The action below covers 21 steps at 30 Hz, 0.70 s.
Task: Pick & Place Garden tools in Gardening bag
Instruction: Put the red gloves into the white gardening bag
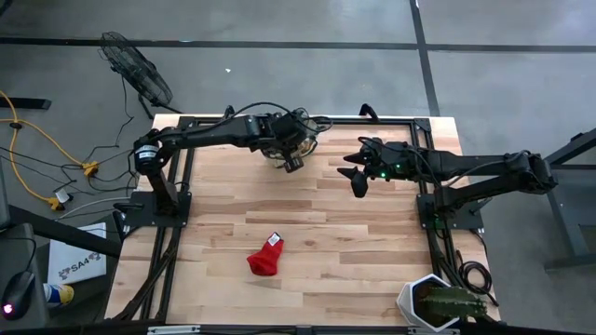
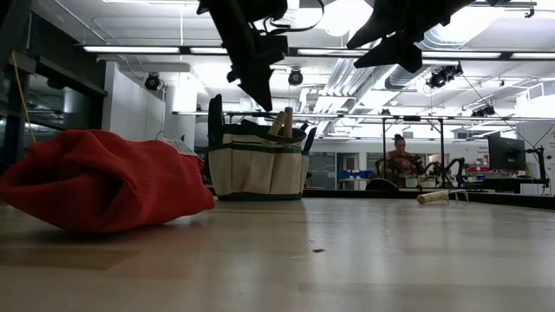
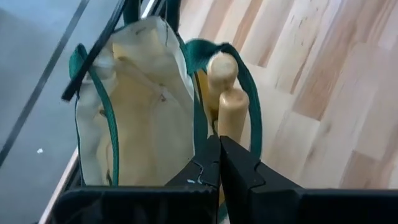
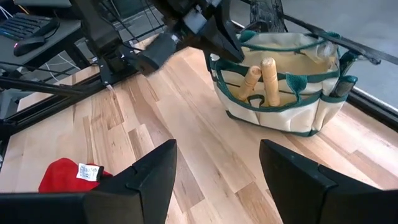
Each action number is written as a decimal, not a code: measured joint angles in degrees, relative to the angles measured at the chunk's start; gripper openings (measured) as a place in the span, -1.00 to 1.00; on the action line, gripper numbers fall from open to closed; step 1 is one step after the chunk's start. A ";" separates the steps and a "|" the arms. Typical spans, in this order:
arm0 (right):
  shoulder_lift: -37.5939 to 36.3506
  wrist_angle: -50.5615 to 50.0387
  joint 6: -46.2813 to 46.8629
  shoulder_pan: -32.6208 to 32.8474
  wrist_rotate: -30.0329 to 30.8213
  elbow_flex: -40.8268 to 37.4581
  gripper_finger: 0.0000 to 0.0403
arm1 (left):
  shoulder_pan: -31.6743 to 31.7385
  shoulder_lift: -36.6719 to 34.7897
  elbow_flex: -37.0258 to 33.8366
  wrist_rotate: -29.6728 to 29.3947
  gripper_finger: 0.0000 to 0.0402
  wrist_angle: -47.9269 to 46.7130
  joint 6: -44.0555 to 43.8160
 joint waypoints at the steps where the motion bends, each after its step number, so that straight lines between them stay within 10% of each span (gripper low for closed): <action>1: 0.00 -0.26 0.19 -0.01 0.01 0.01 0.10 | 0.00 -0.39 -0.03 0.12 -1.00 -0.21 -0.19; 21: -0.02 -0.51 0.02 -0.01 0.01 0.00 0.10 | -2.04 -6.56 0.03 4.90 -1.00 -12.31 -9.53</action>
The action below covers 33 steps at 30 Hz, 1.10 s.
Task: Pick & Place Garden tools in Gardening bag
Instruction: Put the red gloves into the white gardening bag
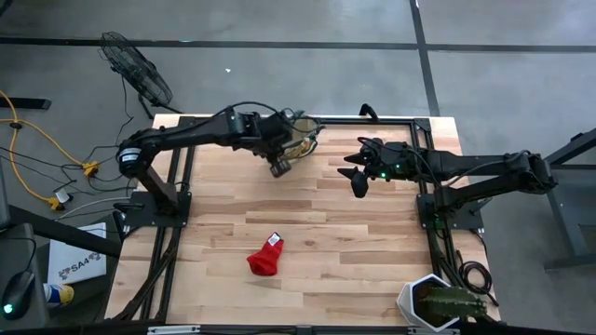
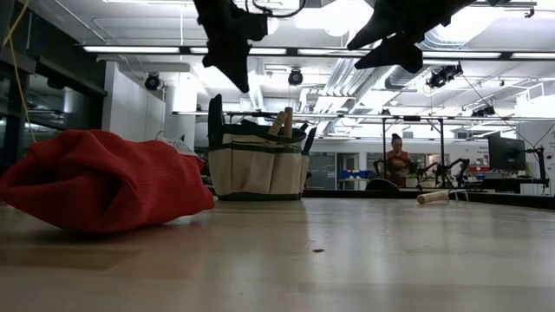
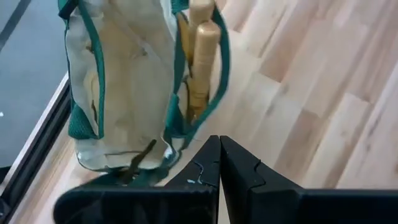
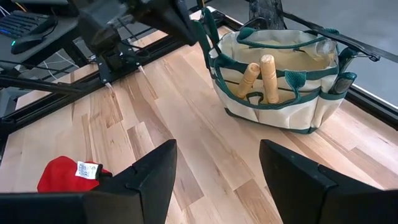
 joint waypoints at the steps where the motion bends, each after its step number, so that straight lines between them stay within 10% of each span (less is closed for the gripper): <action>1: 0.00 0.01 -0.10 0.00 -0.01 0.00 0.10 | -0.65 -0.03 0.05 -0.22 -1.00 -0.48 -0.54; 33: 0.00 -0.04 3.43 0.00 -0.27 0.00 0.10 | -20.46 -1.91 -5.11 -4.49 -0.90 -17.99 -23.88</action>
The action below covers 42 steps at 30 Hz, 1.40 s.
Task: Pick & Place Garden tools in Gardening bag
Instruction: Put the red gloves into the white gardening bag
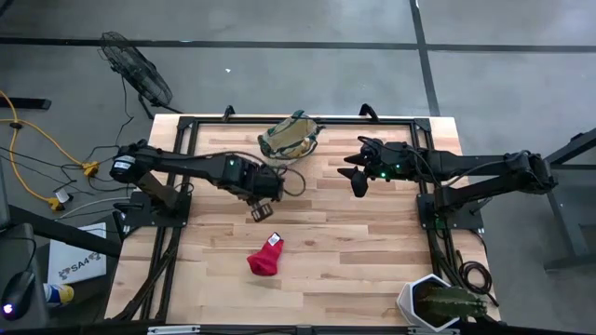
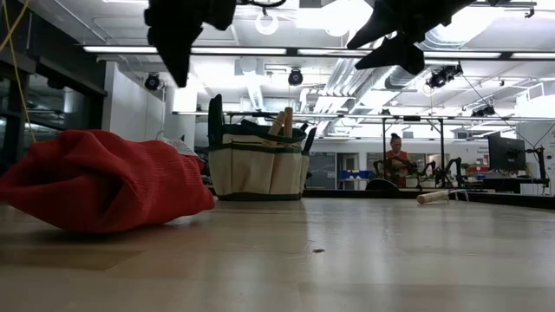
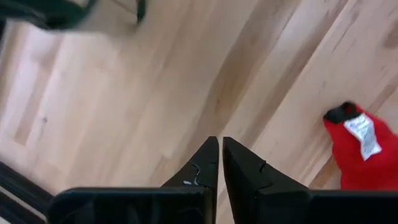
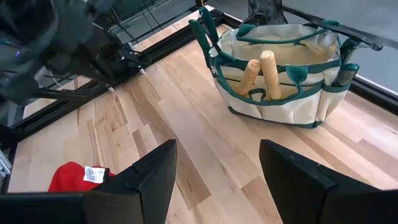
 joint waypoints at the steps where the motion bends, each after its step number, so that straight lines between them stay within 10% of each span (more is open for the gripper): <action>1: 0.00 -0.04 0.71 0.00 -0.03 0.00 0.10 | -0.54 0.00 -0.76 0.66 -0.88 0.22 -0.57; 13: 0.00 -8.99 7.38 0.04 -4.11 0.00 0.10 | -9.68 -0.39 -4.91 2.25 -0.57 3.12 -16.44; 28: 0.00 -9.73 8.29 2.23 -8.07 0.00 0.10 | -13.68 -0.39 -10.81 12.82 0.35 20.74 -41.63; 42: 0.00 -9.91 5.32 5.34 -8.94 0.00 0.10 | -13.55 4.75 -13.60 18.36 0.39 28.27 -44.18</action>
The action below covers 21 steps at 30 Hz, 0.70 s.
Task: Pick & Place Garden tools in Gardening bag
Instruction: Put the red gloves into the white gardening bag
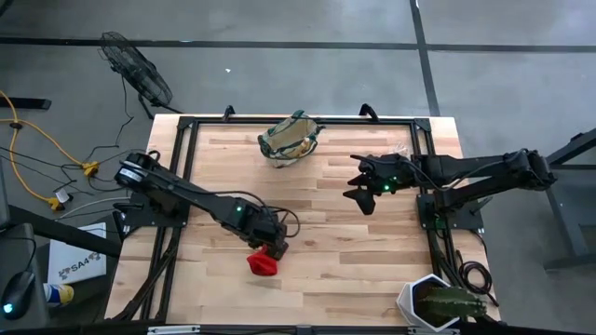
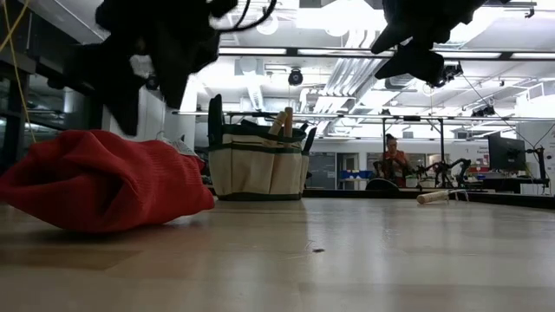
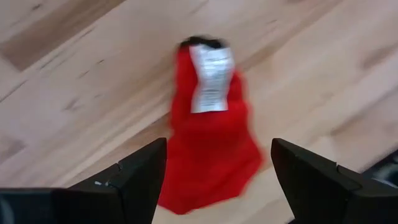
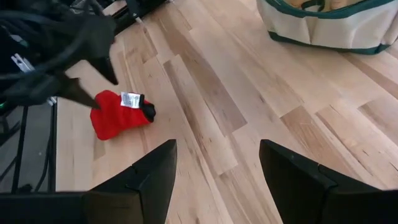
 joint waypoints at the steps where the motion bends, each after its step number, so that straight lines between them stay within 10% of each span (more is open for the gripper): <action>1: 0.00 -0.04 -0.17 0.11 0.03 0.00 0.10 | 0.02 0.88 -0.06 0.63 0.39 0.09 -0.04; 21: 0.35 -2.03 -1.09 1.47 -0.03 -0.02 0.10 | 0.02 10.38 -0.08 7.40 0.12 6.22 2.58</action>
